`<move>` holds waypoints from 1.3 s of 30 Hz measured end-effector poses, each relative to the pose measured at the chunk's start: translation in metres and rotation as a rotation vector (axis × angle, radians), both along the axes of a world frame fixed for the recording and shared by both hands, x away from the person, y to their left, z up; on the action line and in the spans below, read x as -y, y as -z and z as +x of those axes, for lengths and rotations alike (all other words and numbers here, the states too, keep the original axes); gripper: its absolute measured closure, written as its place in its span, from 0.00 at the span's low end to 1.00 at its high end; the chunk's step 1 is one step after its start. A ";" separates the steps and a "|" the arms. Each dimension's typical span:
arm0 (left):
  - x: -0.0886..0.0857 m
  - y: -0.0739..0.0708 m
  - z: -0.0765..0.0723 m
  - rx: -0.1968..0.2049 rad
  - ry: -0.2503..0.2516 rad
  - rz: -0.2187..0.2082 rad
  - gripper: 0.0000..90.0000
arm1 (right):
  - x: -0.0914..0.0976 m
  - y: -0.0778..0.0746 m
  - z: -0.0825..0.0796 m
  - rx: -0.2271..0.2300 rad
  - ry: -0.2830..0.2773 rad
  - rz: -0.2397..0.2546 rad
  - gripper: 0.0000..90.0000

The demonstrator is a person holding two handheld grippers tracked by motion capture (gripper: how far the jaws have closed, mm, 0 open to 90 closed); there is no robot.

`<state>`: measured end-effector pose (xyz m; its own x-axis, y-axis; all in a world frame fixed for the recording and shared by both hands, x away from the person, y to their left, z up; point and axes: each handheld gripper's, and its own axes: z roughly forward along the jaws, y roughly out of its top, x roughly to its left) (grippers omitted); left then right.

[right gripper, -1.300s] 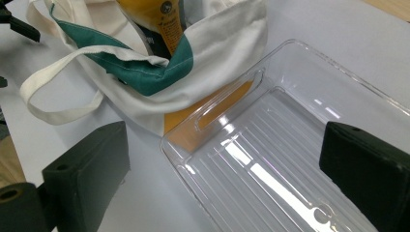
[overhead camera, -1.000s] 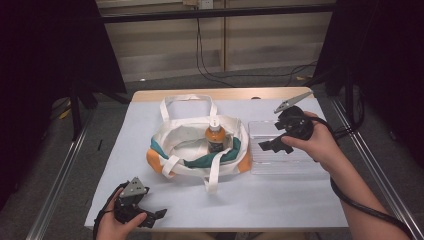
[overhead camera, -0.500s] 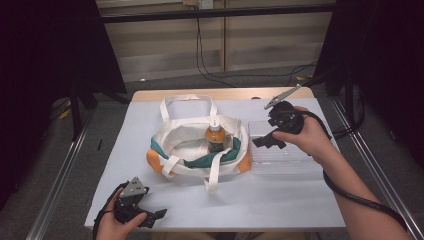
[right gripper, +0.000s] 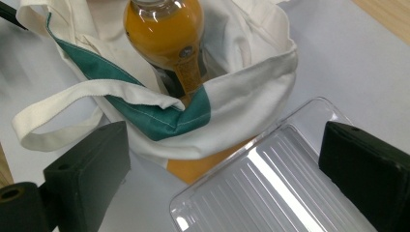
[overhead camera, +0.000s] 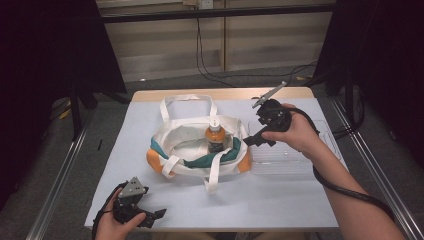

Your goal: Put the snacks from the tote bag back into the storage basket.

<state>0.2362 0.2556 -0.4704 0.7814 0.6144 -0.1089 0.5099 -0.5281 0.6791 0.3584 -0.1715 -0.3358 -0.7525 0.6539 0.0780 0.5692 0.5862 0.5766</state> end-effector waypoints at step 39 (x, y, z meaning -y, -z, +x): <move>-0.001 0.000 0.001 0.002 0.007 0.002 0.02 | -0.056 0.002 0.021 -0.018 -0.093 -0.056 0.22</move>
